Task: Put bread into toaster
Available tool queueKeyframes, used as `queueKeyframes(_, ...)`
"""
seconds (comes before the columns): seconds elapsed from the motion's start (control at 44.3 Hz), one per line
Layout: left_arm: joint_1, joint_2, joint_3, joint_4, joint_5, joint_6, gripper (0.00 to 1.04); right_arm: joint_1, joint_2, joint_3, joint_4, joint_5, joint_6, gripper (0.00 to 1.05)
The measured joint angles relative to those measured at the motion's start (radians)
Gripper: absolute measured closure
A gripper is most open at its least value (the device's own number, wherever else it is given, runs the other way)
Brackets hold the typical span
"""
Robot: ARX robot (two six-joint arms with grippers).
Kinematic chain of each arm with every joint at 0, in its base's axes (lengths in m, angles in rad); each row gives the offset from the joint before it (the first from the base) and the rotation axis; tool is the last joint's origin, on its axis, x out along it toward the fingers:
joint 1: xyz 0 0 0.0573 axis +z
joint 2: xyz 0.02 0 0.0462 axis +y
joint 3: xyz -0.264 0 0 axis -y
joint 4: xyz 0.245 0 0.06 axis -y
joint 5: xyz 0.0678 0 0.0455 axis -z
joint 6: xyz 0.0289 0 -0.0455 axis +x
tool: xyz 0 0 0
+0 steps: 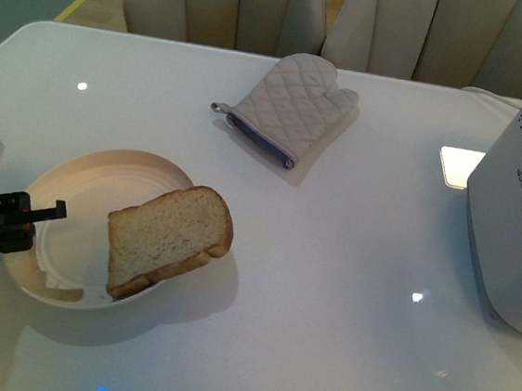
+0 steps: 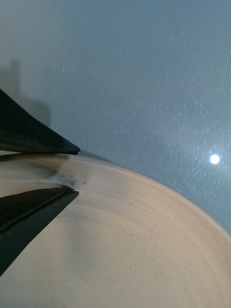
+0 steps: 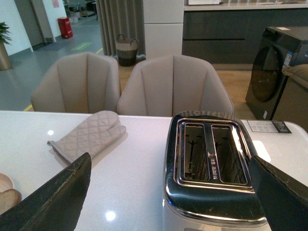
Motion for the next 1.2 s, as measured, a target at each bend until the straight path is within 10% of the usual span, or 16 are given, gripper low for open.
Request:
queueKeyframes(0.768,-0.408,-0.035,0.025,-0.066,-0.002,-0.103,1.00,0.000,0.000,0.000,0.000,0.000,0.000,0.09)
queueKeyframes(1.197,-0.274,-0.222,-0.079,0.050,-0.023,-0.183,0.31,0.000,0.000,0.000,0.000,0.000,0.000,0.09)
